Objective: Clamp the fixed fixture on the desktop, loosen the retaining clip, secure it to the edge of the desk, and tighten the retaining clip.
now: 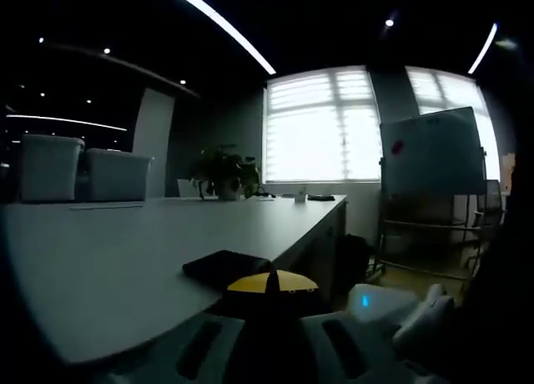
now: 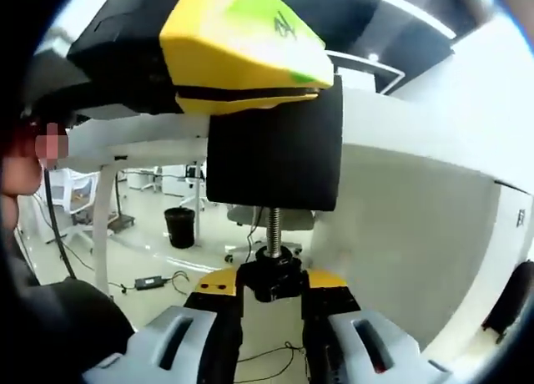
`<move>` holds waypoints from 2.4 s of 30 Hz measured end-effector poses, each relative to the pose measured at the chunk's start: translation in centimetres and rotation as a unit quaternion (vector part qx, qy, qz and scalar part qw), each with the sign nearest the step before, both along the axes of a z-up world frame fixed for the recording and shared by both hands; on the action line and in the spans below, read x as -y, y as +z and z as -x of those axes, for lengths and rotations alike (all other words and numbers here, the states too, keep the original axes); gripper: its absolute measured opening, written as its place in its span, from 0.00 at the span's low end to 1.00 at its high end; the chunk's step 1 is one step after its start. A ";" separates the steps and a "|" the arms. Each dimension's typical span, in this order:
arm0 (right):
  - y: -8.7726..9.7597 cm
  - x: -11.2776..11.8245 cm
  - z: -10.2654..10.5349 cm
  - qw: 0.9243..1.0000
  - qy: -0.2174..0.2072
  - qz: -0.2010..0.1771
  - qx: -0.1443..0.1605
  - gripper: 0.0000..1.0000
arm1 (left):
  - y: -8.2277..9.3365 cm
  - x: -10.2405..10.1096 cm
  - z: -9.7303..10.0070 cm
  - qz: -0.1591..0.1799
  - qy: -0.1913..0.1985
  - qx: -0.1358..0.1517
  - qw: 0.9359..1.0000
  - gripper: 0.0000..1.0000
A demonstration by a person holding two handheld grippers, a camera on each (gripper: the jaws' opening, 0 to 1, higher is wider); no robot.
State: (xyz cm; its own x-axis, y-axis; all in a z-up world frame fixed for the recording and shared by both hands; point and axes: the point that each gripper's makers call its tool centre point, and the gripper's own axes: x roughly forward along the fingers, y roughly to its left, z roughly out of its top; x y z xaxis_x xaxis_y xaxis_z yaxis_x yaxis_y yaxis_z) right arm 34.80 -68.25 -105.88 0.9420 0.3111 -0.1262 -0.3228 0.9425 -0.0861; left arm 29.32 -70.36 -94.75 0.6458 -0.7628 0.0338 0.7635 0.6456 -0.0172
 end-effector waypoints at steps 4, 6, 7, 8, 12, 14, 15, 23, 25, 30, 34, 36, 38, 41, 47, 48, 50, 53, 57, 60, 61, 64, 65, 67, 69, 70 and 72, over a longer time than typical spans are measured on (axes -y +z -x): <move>-0.2 -0.8 0.1 0.997 0.078 0.000 -0.015 0.24 | 0.0 0.0 0.0 -0.003 -0.002 0.001 1.000 0.01; -0.3 -0.8 0.2 0.992 0.126 0.002 -0.024 0.24 | 0.0 0.0 0.0 -0.004 -0.002 0.000 1.000 0.01; -0.2 -0.8 0.2 0.988 0.151 0.018 -0.018 0.24 | 0.0 0.0 0.0 -0.004 -0.003 0.001 1.000 0.01; -0.2 -0.9 0.3 0.984 0.176 0.023 -0.015 0.24 | 0.0 0.0 0.0 -0.003 -0.003 0.001 1.000 0.01; -0.3 -1.6 0.8 0.961 0.276 0.010 -0.033 0.24 | 0.0 0.0 0.0 -0.005 -0.004 0.001 1.000 0.01; -0.3 -1.9 0.9 0.948 0.317 0.007 -0.033 0.24 | -0.1 0.0 0.0 -0.008 -0.002 0.000 1.000 0.01; -0.3 -2.0 1.0 0.941 0.337 0.006 -0.032 0.24 | -0.1 0.1 0.0 -0.009 -0.001 0.000 1.000 0.01; -0.2 -2.0 1.5 0.916 0.399 0.011 -0.026 0.24 | -0.1 0.1 -0.1 -0.017 -0.002 -0.002 1.000 0.01; -0.2 -2.2 1.5 0.916 0.401 0.013 -0.024 0.24 | -0.1 0.1 -0.1 -0.018 -0.002 -0.003 1.000 0.01; 0.1 -2.3 1.6 0.930 0.366 0.034 0.008 0.25 | -0.1 0.1 0.0 -0.017 -0.003 -0.002 1.000 0.01; 0.1 -1.5 1.0 0.949 0.312 0.040 0.024 0.32 | -0.1 0.1 -0.1 -0.012 -0.005 -0.003 1.000 0.01; -0.3 -0.4 0.1 0.962 0.269 0.049 0.017 0.40 | -0.1 0.1 -0.1 -0.013 -0.008 -0.002 1.000 0.01; -0.3 0.0 -0.2 0.971 0.237 0.027 0.010 0.45 | -0.1 0.0 -0.1 -0.010 -0.011 -0.005 1.000 0.01; -0.5 -0.1 0.2 0.976 0.216 0.003 0.001 0.41 | -0.1 0.1 -0.1 -0.013 -0.011 -0.005 1.000 0.01; -0.9 0.8 -0.4 0.992 0.128 0.011 0.005 0.40 | -0.1 0.0 -0.1 -0.012 -0.010 -0.003 1.000 0.01; -0.9 0.5 -0.2 0.992 0.127 0.010 0.006 0.40 | -0.1 0.0 -0.1 -0.012 -0.010 -0.003 1.000 0.01; -0.8 0.6 -0.1 0.994 0.103 0.015 0.014 0.40 | -0.1 0.0 -0.1 -0.012 -0.010 -0.003 1.000 0.01; -0.5 -0.1 0.3 0.995 0.091 0.013 0.022 0.40 | -0.1 0.0 -0.1 -0.012 -0.010 -0.003 1.000 0.01; -0.2 -1.0 0.2 0.996 0.086 0.021 0.029 0.37 | -0.1 0.0 -0.1 -0.011 -0.008 -0.002 1.000 0.01; -0.2 -1.0 0.0 0.997 0.072 0.011 0.025 0.32 | -0.1 0.0 -0.1 -0.010 -0.008 -0.002 1.000 0.01; -0.2 -1.0 -0.1 0.997 0.068 0.007 0.022 0.32 | -0.1 0.0 -0.1 -0.010 -0.007 -0.002 1.000 0.01; -0.1 -0.6 -0.1 0.998 0.058 0.011 0.024 0.27 | -0.1 0.0 -0.1 -0.007 -0.006 -0.002 1.000 0.01; -0.1 -0.6 -0.1 0.998 0.059 0.011 0.024 0.27 | -0.1 0.0 -0.1 -0.008 -0.005 -0.002 1.000 0.01; -0.2 -0.7 0.0 0.998 0.063 0.008 0.021 0.27 | -0.1 0.0 0.0 -0.010 -0.005 -0.002 1.000 0.01; -0.2 -0.8 0.0 0.997 0.074 0.004 0.018 0.26 | -0.1 0.1 0.0 -0.007 -0.004 -0.002 1.000 0.01; -0.2 -0.9 0.1 0.997 0.079 0.001 0.016 0.26 | -0.1 0.2 0.0 -0.008 -0.004 -0.002 1.000 0.01; -0.2 -1.2 0.2 0.994 0.106 0.010 0.011 0.26 | -0.1 0.3 -0.1 -0.009 -0.004 -0.002 1.000 0.01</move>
